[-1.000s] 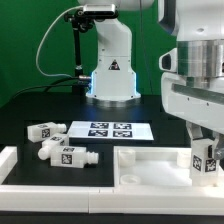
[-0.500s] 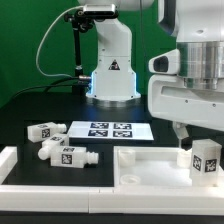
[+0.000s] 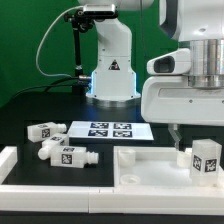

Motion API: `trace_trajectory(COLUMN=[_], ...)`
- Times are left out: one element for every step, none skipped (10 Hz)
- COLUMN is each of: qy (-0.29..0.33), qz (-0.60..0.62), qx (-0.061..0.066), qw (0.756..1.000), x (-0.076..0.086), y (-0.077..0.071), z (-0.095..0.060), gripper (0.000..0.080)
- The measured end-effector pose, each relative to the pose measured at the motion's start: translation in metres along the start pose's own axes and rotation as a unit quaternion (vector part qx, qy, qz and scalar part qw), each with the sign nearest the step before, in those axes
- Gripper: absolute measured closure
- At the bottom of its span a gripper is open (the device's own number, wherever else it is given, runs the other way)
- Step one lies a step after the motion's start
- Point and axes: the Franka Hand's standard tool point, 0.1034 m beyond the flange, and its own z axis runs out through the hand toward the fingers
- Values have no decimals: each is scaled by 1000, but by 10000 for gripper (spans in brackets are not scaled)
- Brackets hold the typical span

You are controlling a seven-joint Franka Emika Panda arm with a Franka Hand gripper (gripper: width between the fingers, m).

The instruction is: Assemble one leg

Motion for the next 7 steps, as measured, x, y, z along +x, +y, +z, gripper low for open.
trace_trajectory(qy=[2, 3, 3, 3, 3, 3, 4], qz=[-189, -249, -238, -226, -227, -191, -156], qx=[-15, -18, -17, -17, -17, -16, -16], qw=[982, 968, 971, 974, 974, 982, 988], x=[3, 6, 5, 5, 5, 5, 5], y=[6, 7, 6, 6, 7, 6, 6], z=[2, 2, 2, 2, 2, 3, 3], gripper=[150, 150, 150, 276, 414, 515, 515])
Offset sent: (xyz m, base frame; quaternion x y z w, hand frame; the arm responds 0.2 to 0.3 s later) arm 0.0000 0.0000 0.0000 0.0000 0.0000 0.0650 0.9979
